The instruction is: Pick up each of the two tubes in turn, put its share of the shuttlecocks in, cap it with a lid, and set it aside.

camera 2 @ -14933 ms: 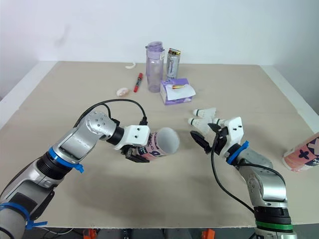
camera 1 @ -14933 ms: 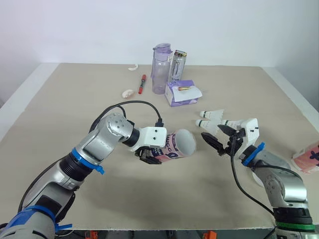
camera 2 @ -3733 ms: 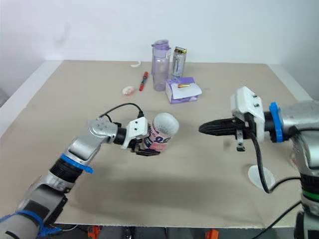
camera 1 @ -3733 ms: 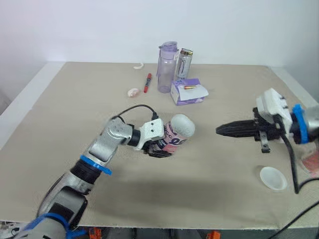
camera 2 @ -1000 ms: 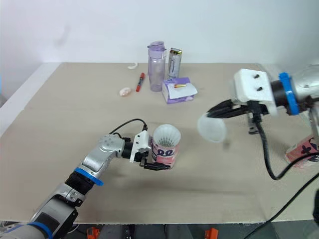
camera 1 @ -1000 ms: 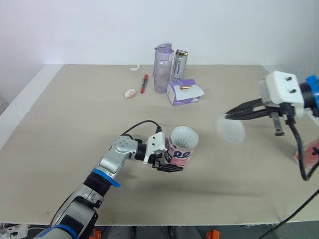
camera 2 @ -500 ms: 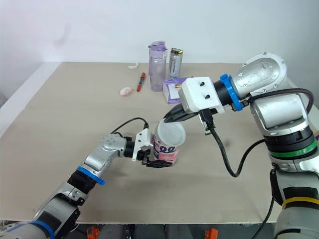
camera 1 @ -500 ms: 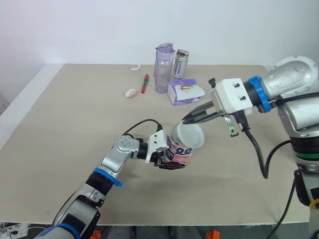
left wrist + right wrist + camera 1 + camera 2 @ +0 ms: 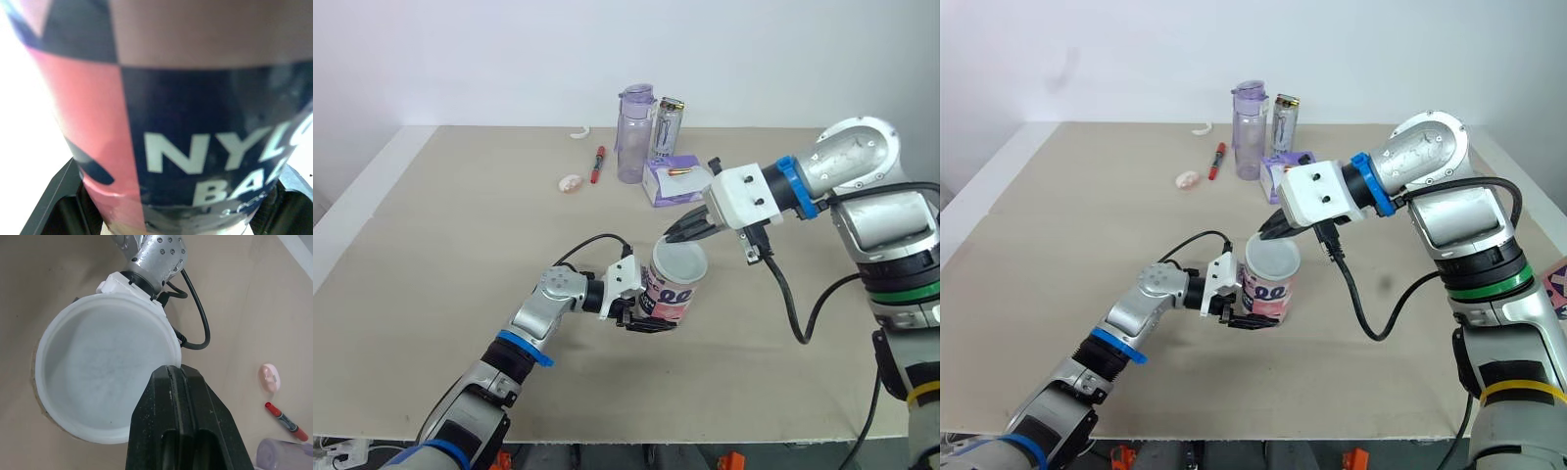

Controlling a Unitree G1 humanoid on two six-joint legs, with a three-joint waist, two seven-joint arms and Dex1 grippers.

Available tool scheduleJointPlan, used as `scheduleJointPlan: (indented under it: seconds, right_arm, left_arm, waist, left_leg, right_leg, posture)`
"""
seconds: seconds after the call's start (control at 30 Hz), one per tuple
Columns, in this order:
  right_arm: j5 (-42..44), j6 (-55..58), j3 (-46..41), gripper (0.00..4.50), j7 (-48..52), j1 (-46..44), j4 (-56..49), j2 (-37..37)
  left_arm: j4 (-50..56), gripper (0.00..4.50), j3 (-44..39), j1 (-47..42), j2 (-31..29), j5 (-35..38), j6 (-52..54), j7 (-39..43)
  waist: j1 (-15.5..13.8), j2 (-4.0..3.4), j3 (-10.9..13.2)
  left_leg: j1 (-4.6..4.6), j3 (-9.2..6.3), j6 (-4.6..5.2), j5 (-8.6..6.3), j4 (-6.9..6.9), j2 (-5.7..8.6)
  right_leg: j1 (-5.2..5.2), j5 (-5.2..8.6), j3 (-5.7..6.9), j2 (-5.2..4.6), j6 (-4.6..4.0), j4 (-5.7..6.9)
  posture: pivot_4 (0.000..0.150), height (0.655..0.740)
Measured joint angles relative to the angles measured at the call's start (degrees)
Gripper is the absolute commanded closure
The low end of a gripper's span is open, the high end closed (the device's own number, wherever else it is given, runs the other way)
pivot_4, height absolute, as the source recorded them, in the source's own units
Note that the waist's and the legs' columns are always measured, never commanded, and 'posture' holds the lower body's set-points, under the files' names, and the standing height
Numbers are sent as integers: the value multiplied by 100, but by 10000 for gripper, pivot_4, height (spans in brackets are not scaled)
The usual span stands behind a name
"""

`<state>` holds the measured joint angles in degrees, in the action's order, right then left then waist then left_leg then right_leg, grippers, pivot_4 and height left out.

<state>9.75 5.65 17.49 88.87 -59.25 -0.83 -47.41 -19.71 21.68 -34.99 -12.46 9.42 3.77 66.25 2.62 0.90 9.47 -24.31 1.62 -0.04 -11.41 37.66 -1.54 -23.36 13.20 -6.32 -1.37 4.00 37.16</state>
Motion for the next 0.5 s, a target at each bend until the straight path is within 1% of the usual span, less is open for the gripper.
scheduleJointPlan:
  seconds: [0.4, 0.43, 0.47, 0.5]
  right_arm:
    - [-46, -222, 30, 44805, 92, -1, 17, -17]
    - [-56, -287, 58, 38763, 94, -1, 58, -14]
    - [-56, -290, 59, 37112, 94, -1, 59, -14]
    - [-64, -370, 87, 34451, 103, -1, 102, -13]
  left_arm:
    - [-72, 12013, 17, -51, 0, -2, 3, 0]
    - [-73, 12013, 19, -54, 0, -2, 6, 0]
    - [-73, 12013, 19, -54, 0, -2, 6, 0]
    - [-72, 12013, 19, -54, 0, -2, 15, 0]
  waist:
    - [0, 0, 0]
    - [0, 0, 0]
    - [0, 0, 0]
    - [0, 0, 0]
  left_leg:
    - [0, 0, 0, 0, 0, 0]
    - [0, 0, 0, 0, 0, 0]
    - [0, 0, 0, 0, 0, 0]
    - [0, 0, 0, 0, 0, 0]
  right_leg:
    - [-1, -2, 0, -1, -3, 0]
    - [-1, -2, 0, -2, -3, 0]
    - [-1, -2, 0, -2, -3, -1]
    - [-1, -2, 0, -2, -3, 0]
  posture:
    - [1500, 7400]
    - [1500, 7400]
    - [1500, 7400]
    - [1500, 7400]
